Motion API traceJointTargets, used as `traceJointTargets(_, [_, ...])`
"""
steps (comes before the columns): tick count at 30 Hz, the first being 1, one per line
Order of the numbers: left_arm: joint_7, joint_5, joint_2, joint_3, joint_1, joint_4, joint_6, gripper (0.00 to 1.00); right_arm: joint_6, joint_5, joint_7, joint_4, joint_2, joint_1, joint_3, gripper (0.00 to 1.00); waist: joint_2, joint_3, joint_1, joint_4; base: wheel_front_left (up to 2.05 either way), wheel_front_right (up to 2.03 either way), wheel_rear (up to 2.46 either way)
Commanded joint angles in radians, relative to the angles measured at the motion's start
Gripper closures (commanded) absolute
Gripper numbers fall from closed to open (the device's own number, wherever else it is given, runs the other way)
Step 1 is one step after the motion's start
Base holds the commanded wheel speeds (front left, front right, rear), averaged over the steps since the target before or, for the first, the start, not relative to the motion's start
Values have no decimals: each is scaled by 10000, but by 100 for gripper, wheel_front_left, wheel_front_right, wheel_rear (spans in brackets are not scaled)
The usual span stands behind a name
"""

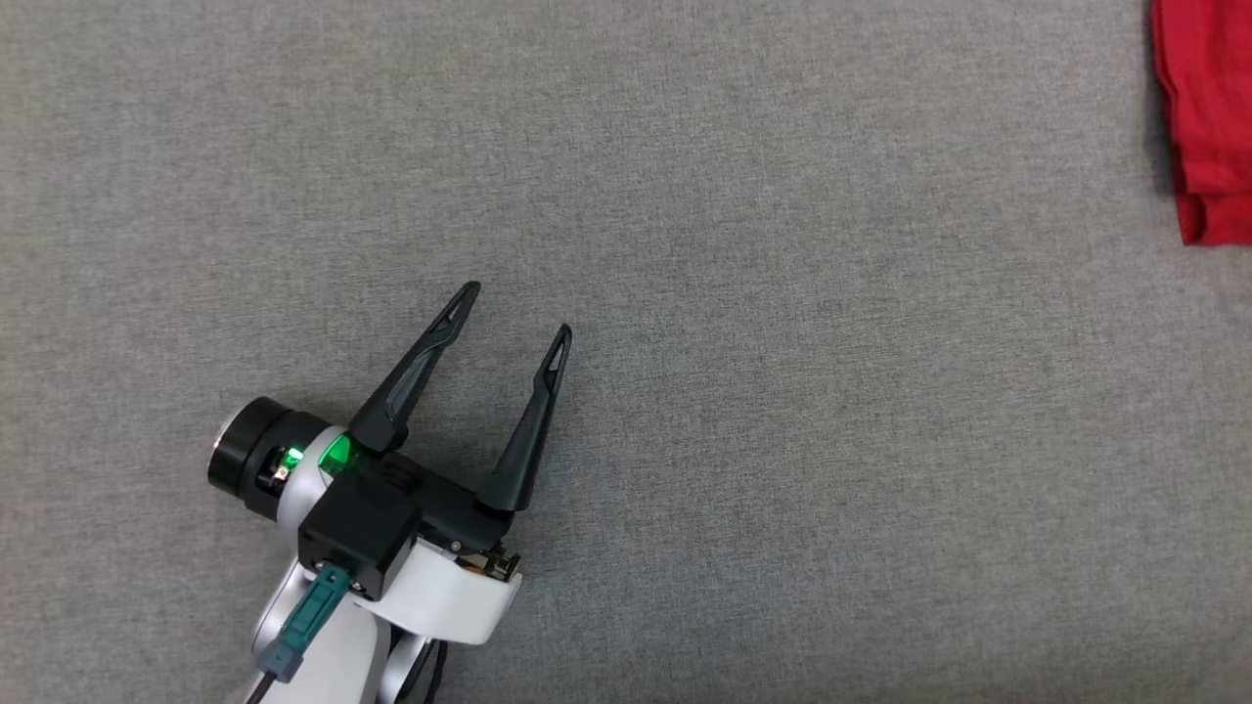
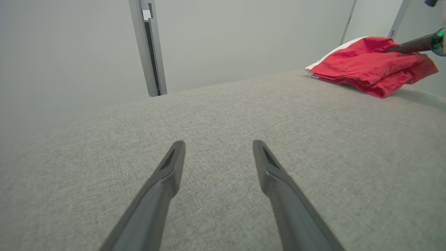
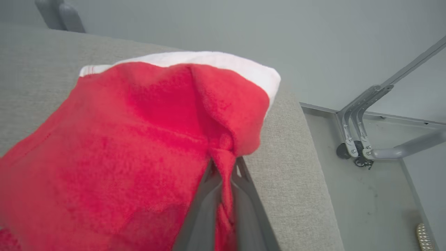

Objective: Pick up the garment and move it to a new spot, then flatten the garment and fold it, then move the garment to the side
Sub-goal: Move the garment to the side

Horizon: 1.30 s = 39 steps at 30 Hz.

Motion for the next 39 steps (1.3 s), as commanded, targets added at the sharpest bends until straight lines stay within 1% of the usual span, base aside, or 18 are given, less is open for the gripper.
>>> traceJointTargets(1, [3,54,91,13,-139,-20,-36,0,-7,-367,-158,171,57,-277,10,100,0,253,0,-173,0,0,0])
traceJointTargets(8, [16,127,302,-27,-163,-42,-65,0,-8,-3256,-775,1546,518,-1540,-157,100,0,516,0,-224,0,0,0])
traceJointTargets(10, [18,117,324,-46,-171,-23,-67,0,-8,-3950,-998,1986,741,-1821,-404,67,0,540,0,-192,0,0,0])
traceJointTargets(11, [23,108,329,-51,-183,-14,-70,0,-8,-4401,-1206,2185,799,-1970,-593,36,0,550,0,-173,0,0,0])
traceJointTargets(12, [30,102,326,-60,-200,-4,-74,0,-10,-4824,-1490,2374,890,-2148,-872,0,0,556,0,-149,0,0,0])
traceJointTargets(18, [27,52,201,-109,-181,74,-53,0,-13,-7220,-2588,3132,1827,-2357,-2303,0,0,263,0,-14,0,0,0])
traceJointTargets(20, [14,8,129,-117,-109,66,-27,0,-13,-7899,-2964,3064,2383,-2150,-2723,0,0,22,0,23,0,0,0])
traceJointTargets(22, [3,-76,33,-93,-18,89,6,0,-13,-8213,-3381,2904,3066,-1818,-3117,0,0,-295,0,47,0,0,0])
traceJointTargets(23, [3,-76,33,-93,-18,89,6,0,-13,-8213,-3381,2904,3066,-1818,-3117,0,0,-295,0,47,0,0,0])
traceJointTargets(24, [1,-113,-27,-74,35,123,27,0,-13,-8273,-3575,2801,3430,-1608,-3156,0,0,-492,0,68,0,0,0])
traceJointTargets(25, [3,-220,-153,-43,148,233,96,0,-13,-8308,-3853,2552,4066,-1127,-3011,0,0,-906,0,128,0,0,0])
traceJointTargets(26, [3,-284,-216,-5,230,278,124,0,-13,-8137,-3959,2424,4406,-852,-2794,0,0,-1114,0,169,0,0,0])
traceJointTargets(27, [1,-381,-268,56,319,365,192,0,-15,-7937,-4029,2286,4660,-601,-2768,0,0,-1352,0,216,0,0,0])
traceJointTargets(28, [1,-381,-268,56,319,365,192,0,-15,-7937,-4029,2286,4660,-601,-2768,0,0,-1352,0,216,0,0,0])
traceJointTargets(30, [3,-625,-377,252,538,636,339,0,-13,-7632,-4102,1985,5162,78,-2432,0,0,-1800,0,314,0,0,0])
traceJointTargets(33, [1,-1034,-513,641,818,1225,581,0,-13,-6988,-4116,957,5904,1135,-2189,0,0,-2466,0,483,0,0,0])
traceJointTargets(36, [1,-1243,-579,980,1043,1665,764,0,-13,-6605,-4112,-272,6554,2430,-2244,0,0,-3131,0,676,0,0,0])
traceJointTargets(39, [3,-1543,-607,1337,1373,1857,924,0,-13,-6519,-4116,-1453,7224,3670,-2419,0,0,-3799,0,869,0,0,0])
